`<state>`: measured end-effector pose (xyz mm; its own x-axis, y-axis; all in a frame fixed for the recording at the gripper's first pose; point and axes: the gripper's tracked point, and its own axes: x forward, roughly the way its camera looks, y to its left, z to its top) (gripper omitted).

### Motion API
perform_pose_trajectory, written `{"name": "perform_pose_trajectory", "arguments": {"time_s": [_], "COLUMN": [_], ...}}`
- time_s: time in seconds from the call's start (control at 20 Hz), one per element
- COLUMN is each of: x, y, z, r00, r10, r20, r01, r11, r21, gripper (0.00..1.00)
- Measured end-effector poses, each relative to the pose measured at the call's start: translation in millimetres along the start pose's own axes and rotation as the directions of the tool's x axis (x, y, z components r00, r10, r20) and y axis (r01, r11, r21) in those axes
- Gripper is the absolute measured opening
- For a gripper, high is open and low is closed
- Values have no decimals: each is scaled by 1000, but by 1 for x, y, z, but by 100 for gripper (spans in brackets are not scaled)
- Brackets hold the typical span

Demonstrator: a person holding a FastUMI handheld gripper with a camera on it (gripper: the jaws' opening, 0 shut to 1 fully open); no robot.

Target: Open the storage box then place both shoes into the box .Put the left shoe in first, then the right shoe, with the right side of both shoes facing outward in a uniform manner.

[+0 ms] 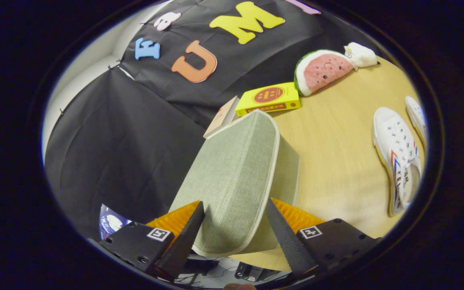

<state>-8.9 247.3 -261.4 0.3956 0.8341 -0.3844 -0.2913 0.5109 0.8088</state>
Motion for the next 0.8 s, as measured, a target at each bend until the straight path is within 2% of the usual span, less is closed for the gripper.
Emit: {"name": "perform_pose_trajectory", "arguments": {"time_s": [0.15, 0.4, 0.6, 0.8], "x": [8, 3, -15, -26], "y": [3, 6, 4, 5], "z": [-2, 5, 10, 17], "r00": [999, 996, 998, 1000], "r10": [43, 73, 61, 23], "r20": [-24, -45, -34, -14], "r01": [-41, -65, -55, -21], "r11": [996, 986, 986, 994], "r21": [79, 151, 160, 109], "gripper": [100, 97, 81, 38]}}
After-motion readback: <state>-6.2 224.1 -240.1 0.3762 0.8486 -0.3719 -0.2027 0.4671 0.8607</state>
